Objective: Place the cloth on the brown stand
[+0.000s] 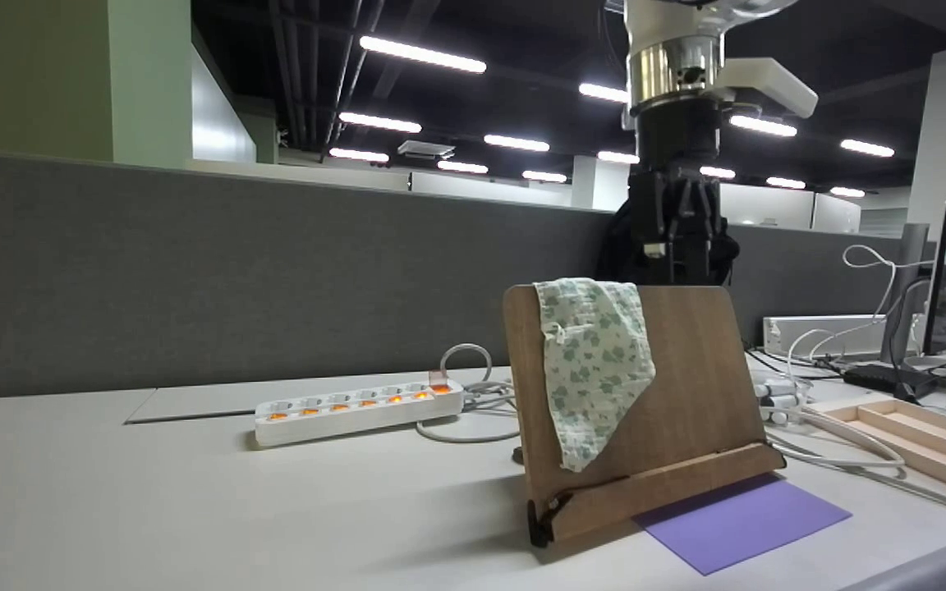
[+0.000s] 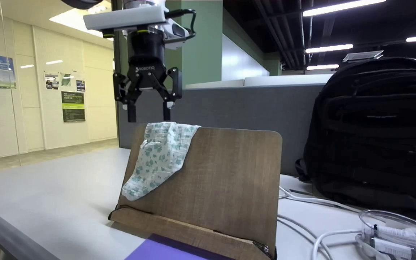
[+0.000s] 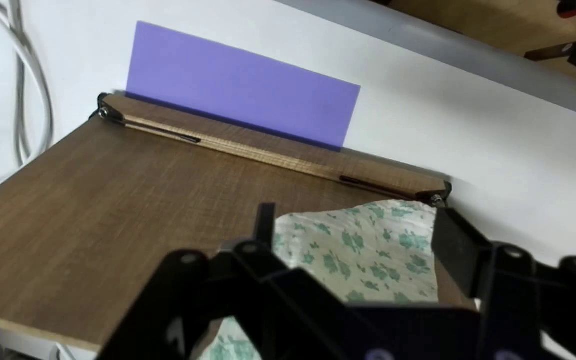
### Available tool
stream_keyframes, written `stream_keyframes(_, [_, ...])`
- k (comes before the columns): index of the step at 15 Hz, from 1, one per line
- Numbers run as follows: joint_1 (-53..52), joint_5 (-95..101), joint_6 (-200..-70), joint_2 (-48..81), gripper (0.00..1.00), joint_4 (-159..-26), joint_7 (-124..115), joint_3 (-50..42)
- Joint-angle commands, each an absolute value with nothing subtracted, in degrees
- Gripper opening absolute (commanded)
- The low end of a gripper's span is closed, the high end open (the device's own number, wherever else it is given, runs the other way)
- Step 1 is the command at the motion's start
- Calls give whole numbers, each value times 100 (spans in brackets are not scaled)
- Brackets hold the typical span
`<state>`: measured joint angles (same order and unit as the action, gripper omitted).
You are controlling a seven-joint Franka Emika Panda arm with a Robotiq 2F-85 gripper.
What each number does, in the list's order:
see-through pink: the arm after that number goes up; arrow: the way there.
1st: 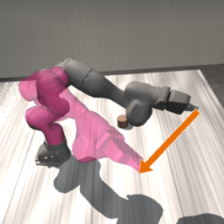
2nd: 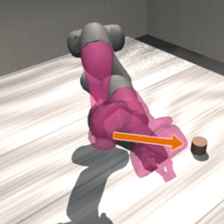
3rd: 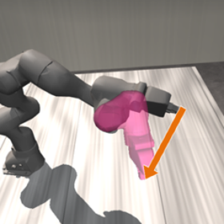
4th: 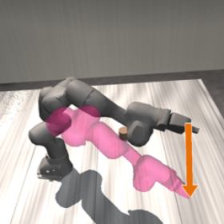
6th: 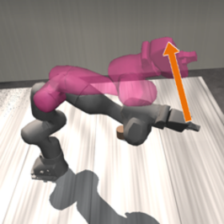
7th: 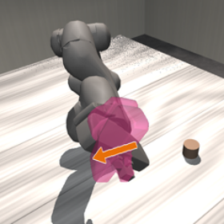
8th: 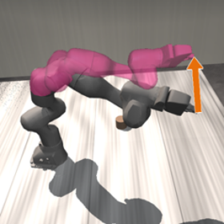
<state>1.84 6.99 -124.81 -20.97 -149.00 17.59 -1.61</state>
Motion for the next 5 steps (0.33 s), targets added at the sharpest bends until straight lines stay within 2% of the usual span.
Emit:
stream_keyframes(1, [-77, 1061, -12398, -2614, 100, -14987, 1588, 124])
stream_keyframes(5, [-405, 1129, -12408, -2998, 100, -15047, 1710, 298])
